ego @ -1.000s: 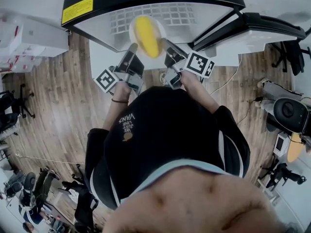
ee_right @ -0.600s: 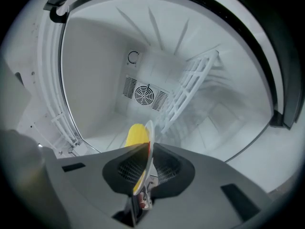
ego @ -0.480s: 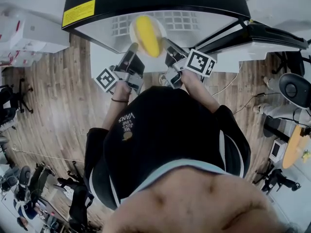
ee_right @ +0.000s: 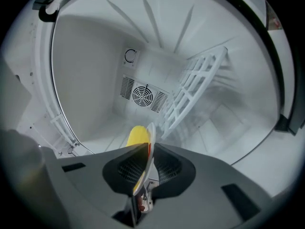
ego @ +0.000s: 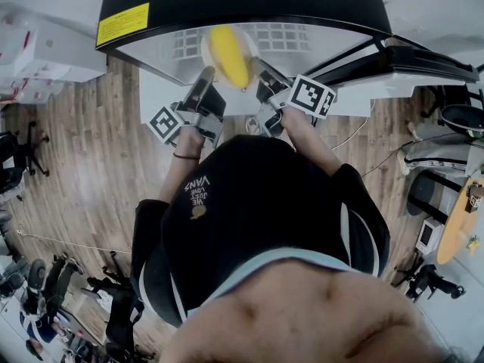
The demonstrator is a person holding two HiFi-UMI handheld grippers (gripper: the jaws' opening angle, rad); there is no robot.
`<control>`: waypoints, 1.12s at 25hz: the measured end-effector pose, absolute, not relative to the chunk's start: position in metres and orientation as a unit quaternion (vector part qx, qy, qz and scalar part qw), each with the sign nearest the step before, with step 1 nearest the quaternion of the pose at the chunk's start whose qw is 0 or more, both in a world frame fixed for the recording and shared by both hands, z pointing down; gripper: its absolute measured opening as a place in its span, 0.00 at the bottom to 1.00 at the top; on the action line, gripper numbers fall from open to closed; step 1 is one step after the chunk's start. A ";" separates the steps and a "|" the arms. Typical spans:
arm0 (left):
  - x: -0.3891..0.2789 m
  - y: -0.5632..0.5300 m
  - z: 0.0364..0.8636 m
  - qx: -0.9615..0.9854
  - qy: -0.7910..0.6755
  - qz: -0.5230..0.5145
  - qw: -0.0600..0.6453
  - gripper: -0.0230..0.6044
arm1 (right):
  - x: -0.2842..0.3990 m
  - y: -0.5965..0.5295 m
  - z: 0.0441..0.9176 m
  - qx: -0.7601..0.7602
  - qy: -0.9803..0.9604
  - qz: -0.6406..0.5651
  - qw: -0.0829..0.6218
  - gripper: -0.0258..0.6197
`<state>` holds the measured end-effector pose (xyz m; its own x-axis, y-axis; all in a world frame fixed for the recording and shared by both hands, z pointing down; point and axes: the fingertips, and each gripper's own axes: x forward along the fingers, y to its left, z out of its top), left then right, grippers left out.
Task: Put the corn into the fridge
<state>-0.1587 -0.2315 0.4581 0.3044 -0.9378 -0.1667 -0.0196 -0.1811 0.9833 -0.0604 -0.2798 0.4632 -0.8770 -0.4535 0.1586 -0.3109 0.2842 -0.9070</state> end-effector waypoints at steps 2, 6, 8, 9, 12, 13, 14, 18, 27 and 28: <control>-0.159 -0.233 0.458 0.621 -0.381 -0.452 0.514 0.09 | -0.062 -0.282 0.461 -0.234 0.802 -0.546 0.070 0.08; -0.159 -0.235 0.459 0.617 -0.381 -0.457 0.515 0.10 | -0.062 -0.286 0.461 -0.233 0.803 -0.543 0.072 0.08; -0.160 -0.236 0.457 0.615 -0.381 -0.461 0.514 0.10 | -0.062 -0.288 0.462 -0.237 0.803 -0.542 0.066 0.09; -0.160 -0.237 0.457 0.614 -0.382 -0.462 0.513 0.09 | -0.062 -0.289 0.461 -0.235 0.805 -0.540 0.067 0.09; -0.158 -0.239 0.458 0.609 -0.384 -0.467 0.513 0.10 | -0.063 -0.293 0.459 -0.229 0.809 -0.536 0.073 0.09; -0.158 -0.240 0.459 0.605 -0.384 -0.470 0.515 0.09 | -0.063 -0.294 0.459 -0.229 0.810 -0.536 0.073 0.09; -0.158 -0.240 0.460 0.602 -0.383 -0.473 0.517 0.10 | -0.063 -0.295 0.459 -0.228 0.810 -0.535 0.072 0.09; -0.158 -0.241 0.462 0.590 -0.385 -0.484 0.519 0.10 | -0.063 -0.298 0.459 -0.228 0.811 -0.534 0.073 0.09; -0.161 -0.242 0.462 0.576 -0.394 -0.497 0.516 0.10 | -0.059 -0.303 0.453 -0.233 0.814 -0.525 0.085 0.15; -0.161 -0.242 0.462 0.575 -0.393 -0.498 0.516 0.10 | -0.058 -0.303 0.454 -0.234 0.815 -0.524 0.084 0.15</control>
<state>-0.1610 -0.2423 0.4618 0.1940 -0.9666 -0.1672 0.0620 -0.1580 0.9855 -0.0579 -0.3033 0.4536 -0.8764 -0.4693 0.1084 -0.2937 0.3422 -0.8925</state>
